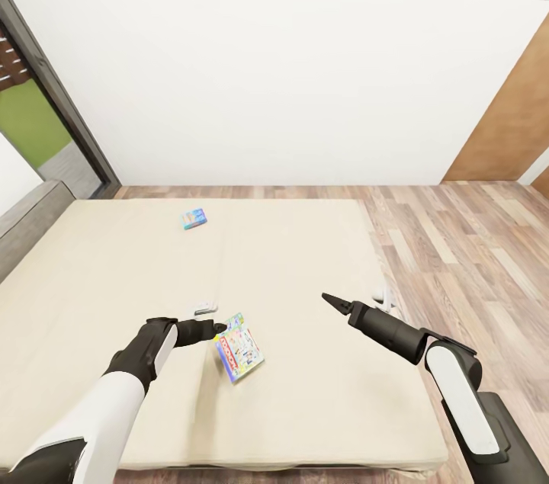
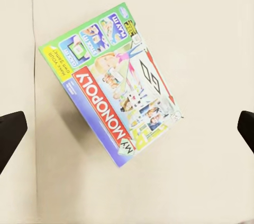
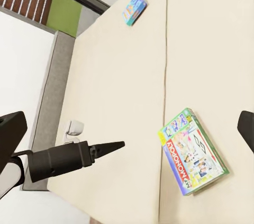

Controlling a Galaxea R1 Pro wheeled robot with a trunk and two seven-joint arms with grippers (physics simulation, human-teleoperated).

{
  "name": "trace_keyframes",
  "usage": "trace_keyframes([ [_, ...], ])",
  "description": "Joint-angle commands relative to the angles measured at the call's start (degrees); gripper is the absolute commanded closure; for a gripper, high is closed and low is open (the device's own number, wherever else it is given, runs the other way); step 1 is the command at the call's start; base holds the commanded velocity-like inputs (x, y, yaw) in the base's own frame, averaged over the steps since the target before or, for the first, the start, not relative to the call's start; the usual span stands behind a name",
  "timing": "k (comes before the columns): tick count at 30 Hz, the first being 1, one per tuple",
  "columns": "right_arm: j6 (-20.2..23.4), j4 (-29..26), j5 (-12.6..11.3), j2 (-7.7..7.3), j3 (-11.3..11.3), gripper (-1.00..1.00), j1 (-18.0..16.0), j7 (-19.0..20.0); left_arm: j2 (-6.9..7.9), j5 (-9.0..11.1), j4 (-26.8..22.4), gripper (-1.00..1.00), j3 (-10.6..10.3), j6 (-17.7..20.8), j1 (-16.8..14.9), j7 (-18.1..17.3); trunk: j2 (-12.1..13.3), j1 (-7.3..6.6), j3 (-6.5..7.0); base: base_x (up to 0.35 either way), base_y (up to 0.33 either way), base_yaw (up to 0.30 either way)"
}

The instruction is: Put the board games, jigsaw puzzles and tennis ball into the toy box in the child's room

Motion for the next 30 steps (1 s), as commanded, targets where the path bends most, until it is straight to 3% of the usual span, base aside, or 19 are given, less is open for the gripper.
trace_keyframes([
  [1, 0.2, 0.0, 0.1, -0.02, 0.0, -1.00, 0.0, 0.2, -0.09, -0.5, -0.1, -1.00, 0.5, 0.3, 0.0, -0.4, -0.1, 0.03, -0.17, 0.000, 0.000, 0.000],
  [17, 0.3, -0.1, 0.1, -0.11, -0.1, -1.00, 0.0, 0.2, -0.04, -0.5, -0.3, -1.00, 0.6, 2.2, -0.8, 0.0, -0.1, 0.03, -1.60, 0.000, 0.000, 0.000],
  [22, 0.3, -0.2, 0.1, -0.07, -0.1, -1.00, 0.0, 0.2, 0.11, -0.5, -0.4, -1.00, 0.5, 10.9, -7.2, 0.8, -0.1, 0.03, -2.07, 0.000, 0.000, 0.000],
  [25, 0.3, -0.2, 0.1, -0.06, -0.1, -1.00, 0.0, 0.2, 0.18, -0.5, -0.4, -1.00, 0.5, 14.0, -10.4, 1.1, -0.1, 0.03, -2.35, 0.000, 0.000, 0.000],
  [30, 0.3, -0.3, 0.1, -0.12, -0.1, -1.00, 0.0, 0.2, -0.01, -0.6, -0.4, -1.00, 0.6, 15.9, -13.6, 1.7, -0.1, 0.03, -2.82, 0.000, 0.000, 0.000],
])
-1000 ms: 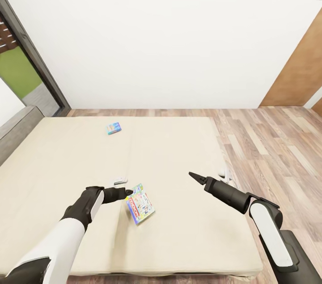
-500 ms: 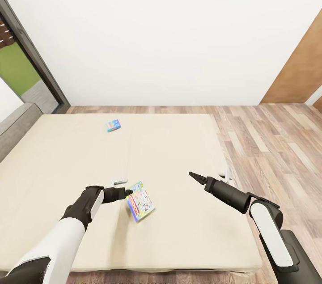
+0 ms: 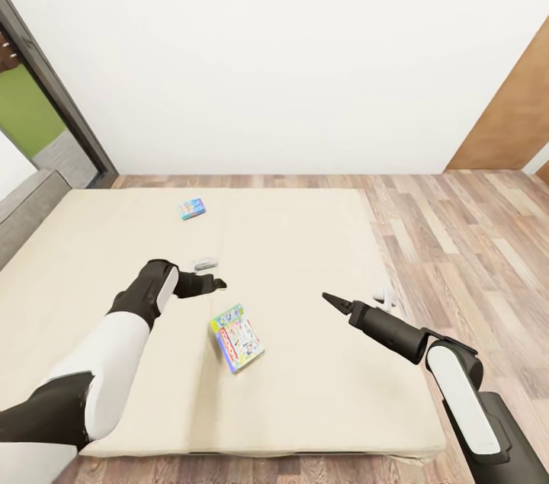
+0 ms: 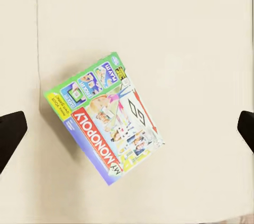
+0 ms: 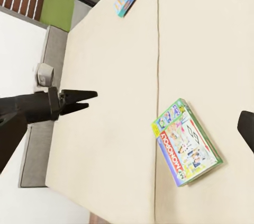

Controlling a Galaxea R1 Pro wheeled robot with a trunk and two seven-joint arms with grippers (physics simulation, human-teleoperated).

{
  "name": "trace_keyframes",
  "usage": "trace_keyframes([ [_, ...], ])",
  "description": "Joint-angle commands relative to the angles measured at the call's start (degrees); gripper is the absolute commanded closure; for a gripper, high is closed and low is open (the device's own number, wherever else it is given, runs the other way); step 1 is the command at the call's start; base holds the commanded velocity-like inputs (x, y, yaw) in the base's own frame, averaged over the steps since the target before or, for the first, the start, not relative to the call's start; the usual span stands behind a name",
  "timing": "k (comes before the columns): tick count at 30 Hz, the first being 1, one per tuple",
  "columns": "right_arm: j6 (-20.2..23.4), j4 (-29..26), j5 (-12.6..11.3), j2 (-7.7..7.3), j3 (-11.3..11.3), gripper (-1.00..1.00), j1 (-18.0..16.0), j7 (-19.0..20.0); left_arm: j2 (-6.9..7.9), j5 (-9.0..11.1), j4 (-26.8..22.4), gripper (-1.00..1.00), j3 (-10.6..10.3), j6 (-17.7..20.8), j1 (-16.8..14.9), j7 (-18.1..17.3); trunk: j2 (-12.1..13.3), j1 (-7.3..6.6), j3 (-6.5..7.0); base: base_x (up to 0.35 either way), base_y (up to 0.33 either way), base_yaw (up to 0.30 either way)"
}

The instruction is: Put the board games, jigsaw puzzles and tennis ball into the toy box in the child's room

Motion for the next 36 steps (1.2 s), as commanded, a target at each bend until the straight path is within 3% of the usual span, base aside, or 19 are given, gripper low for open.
trace_keyframes([
  [1, 0.2, 0.0, 0.1, -0.09, 0.0, -1.00, 0.0, 0.2, -0.15, -0.5, -0.1, -1.00, 0.4, 0.5, -1.1, 0.0, -0.1, 0.03, -0.19, 0.000, 0.000, 0.000],
  [20, 1.7, -0.2, -0.3, -0.23, -0.2, -1.00, 0.0, 0.6, -0.18, -0.4, 0.4, -1.00, 0.6, 2.6, -6.8, 2.0, -0.1, 0.03, -1.98, 0.000, 0.000, 0.000],
  [25, 3.5, -0.2, -0.7, -0.23, -0.5, -1.00, 0.0, 3.1, -0.25, -0.4, 0.7, -1.00, 0.6, 2.3, -7.0, 2.0, -0.1, 0.03, -2.45, 0.000, 0.000, 0.000],
  [29, 6.6, -0.2, -0.8, -0.20, -0.9, -1.00, 0.0, 10.8, -0.24, -0.4, 1.4, -1.00, 0.6, 1.9, -7.1, 2.1, -0.1, 0.03, -2.82, 0.000, 0.000, 0.001],
  [32, 10.4, -0.2, -0.8, -0.19, -2.7, -1.00, 0.0, 22.9, -0.26, -0.4, 1.7, -1.00, 0.6, 1.6, -7.1, 2.1, -0.1, 0.03, -3.10, 0.000, 0.000, 0.036],
  [36, 12.9, -0.2, -0.7, -0.02, -5.8, -1.00, 0.0, 33.5, -0.27, -0.5, 1.8, -1.00, 0.6, 1.5, -7.1, 2.1, -0.1, 0.03, -3.48, 0.000, 0.000, 0.065],
])
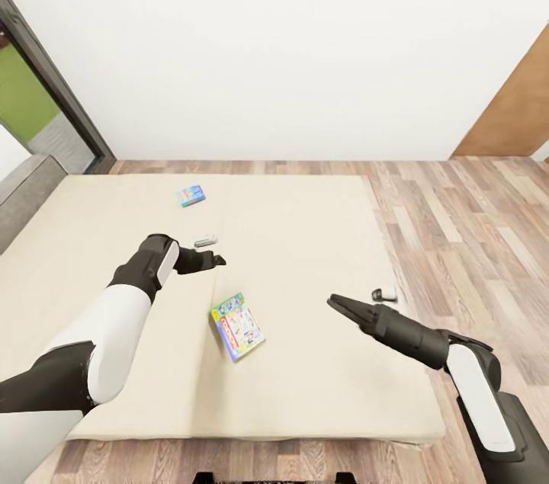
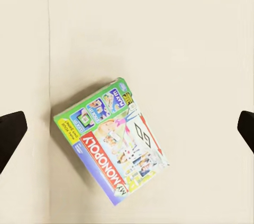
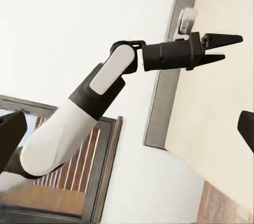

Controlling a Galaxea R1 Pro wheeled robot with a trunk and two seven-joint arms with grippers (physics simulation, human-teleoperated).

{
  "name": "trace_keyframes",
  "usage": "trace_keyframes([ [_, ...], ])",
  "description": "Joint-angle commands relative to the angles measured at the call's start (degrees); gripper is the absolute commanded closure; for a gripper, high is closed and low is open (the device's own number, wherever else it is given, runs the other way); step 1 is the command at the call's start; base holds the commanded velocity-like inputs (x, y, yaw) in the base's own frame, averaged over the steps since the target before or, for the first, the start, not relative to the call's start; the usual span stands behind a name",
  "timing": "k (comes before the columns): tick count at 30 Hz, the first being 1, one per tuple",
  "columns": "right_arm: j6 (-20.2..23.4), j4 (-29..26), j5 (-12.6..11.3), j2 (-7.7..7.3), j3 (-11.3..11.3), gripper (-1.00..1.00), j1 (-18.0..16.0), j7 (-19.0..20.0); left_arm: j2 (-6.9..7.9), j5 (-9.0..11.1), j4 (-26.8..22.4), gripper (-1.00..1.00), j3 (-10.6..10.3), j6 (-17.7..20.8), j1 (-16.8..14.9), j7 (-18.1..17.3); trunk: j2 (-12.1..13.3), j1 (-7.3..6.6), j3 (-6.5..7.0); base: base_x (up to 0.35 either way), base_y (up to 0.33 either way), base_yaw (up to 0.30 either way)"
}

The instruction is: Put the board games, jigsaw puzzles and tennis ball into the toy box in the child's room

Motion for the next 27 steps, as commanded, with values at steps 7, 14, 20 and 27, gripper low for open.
trace_keyframes([
  [7, 1.8, 0.0, 0.2, 0.12, -5.2, -1.00, 0.0, 5.6, -0.08, -0.5, 0.0, -1.00, 0.4, -0.5, 0.0, -0.2, -0.1, 0.03, -0.75, 0.000, 0.000, 0.079],
  [14, 1.9, 0.0, 0.3, 0.50, -5.9, -1.00, 0.0, 6.3, -0.08, -0.5, 0.0, -1.00, 0.3, -1.0, 0.0, 0.1, -0.1, 0.03, -1.40, 0.000, 0.000, 0.082],
  [20, 1.5, 0.0, 0.7, 0.64, -6.0, -1.00, 0.0, 6.4, -0.08, -0.7, 0.1, -1.00, 0.2, -3.0, 0.0, 0.3, -0.1, 0.03, -1.97, 0.000, 0.000, 0.082],
  [27, 1.3, 0.0, 0.8, 0.66, -6.1, -1.00, 0.0, 6.4, -0.08, -0.6, 0.1, -1.00, 0.2, -3.9, 0.0, 0.8, -0.1, 0.03, -2.63, 0.000, 0.000, 0.082],
])
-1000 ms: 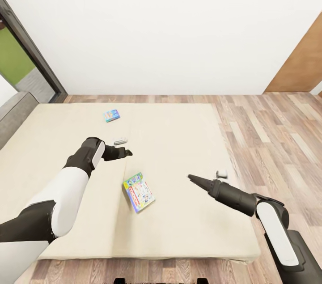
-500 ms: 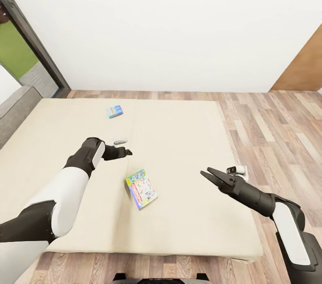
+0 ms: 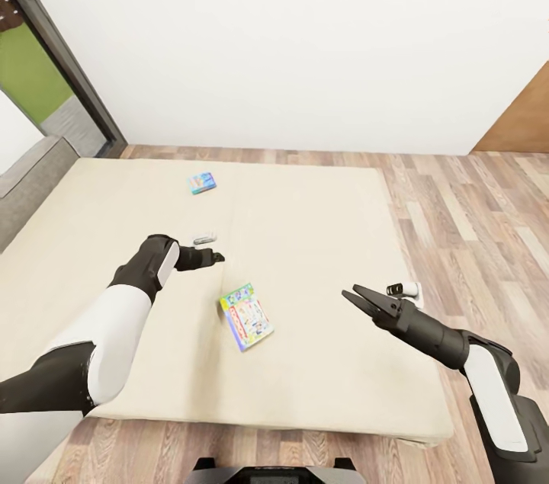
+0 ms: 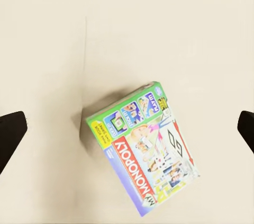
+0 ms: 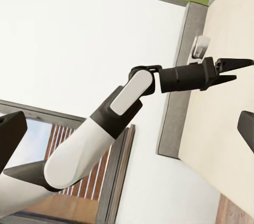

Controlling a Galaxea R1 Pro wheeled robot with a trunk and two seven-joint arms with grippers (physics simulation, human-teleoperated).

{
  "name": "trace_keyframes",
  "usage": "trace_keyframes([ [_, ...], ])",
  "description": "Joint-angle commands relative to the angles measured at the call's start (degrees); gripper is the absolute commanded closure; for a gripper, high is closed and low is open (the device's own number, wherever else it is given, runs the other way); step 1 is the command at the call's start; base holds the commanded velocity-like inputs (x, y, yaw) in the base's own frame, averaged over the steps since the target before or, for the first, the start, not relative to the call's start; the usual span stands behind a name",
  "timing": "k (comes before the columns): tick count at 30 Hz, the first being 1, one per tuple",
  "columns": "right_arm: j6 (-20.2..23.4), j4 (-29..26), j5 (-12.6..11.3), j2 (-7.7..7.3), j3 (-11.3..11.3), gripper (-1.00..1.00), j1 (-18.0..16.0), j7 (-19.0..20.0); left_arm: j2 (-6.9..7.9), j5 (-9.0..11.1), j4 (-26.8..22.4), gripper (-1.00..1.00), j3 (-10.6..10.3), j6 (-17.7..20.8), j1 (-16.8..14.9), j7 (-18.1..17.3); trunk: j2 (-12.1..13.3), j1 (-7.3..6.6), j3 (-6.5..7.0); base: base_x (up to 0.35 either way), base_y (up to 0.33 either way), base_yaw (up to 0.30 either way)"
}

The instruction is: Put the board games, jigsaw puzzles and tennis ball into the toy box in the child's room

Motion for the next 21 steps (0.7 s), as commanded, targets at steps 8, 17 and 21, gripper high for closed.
trace_keyframes([
  [8, 0.1, 0.0, 0.1, 0.00, 0.0, -1.00, 0.0, 0.2, -0.14, -0.3, -0.1, -1.00, 0.4, 0.1, 0.0, -0.3, -0.1, 0.03, -0.84, 0.000, 0.000, 0.082],
  [17, 0.0, 0.0, 0.1, 0.00, -0.2, -1.00, 0.0, 0.3, -0.30, -0.2, -0.1, -1.00, 0.5, 0.1, 0.0, -0.3, -0.1, 0.03, -1.68, 0.000, 0.000, 0.020],
  [21, -0.1, 0.0, 0.1, 0.00, -0.4, -1.00, 0.0, 0.3, -0.51, -0.2, -0.1, -1.00, 0.5, 0.1, 0.0, -0.3, -0.1, 0.03, -2.03, 0.000, 0.000, -0.105],
])
